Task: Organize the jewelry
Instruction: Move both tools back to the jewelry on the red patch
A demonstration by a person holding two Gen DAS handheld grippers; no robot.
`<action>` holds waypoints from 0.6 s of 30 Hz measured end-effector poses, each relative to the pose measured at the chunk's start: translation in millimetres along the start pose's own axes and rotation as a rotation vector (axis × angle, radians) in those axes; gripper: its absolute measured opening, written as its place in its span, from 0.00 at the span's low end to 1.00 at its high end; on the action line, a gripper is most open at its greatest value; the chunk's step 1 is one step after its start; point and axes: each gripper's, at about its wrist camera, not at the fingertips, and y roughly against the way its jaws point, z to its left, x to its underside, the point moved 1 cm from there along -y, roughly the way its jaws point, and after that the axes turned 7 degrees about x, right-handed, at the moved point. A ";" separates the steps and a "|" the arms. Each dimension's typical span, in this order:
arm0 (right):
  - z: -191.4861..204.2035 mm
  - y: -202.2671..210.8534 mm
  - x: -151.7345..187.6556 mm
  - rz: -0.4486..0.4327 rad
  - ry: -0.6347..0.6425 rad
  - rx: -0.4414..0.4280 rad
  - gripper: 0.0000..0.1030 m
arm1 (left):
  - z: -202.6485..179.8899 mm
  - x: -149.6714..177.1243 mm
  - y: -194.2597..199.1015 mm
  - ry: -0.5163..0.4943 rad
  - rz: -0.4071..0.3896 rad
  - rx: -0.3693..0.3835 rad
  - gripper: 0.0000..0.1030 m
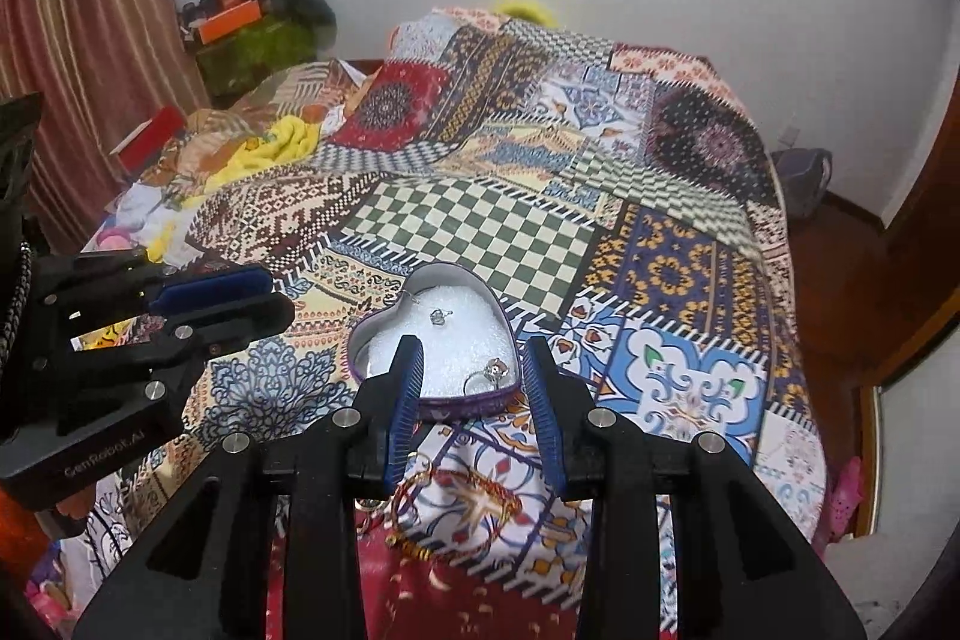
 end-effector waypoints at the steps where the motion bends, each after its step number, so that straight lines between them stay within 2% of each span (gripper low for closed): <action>1: -0.4 5.9 1.2 -0.009 -0.004 0.006 0.30 | -1.4 0.4 3.1 0.000 -0.004 -0.001 0.23; 9: -2.5 32.1 16.8 -0.044 -0.036 0.030 0.31 | -11.8 13.6 19.9 0.006 -0.006 -0.007 0.31; 18: -17.4 34.7 47.7 -0.006 -0.117 0.030 0.34 | -19.2 34.8 1.9 0.003 0.087 0.011 0.31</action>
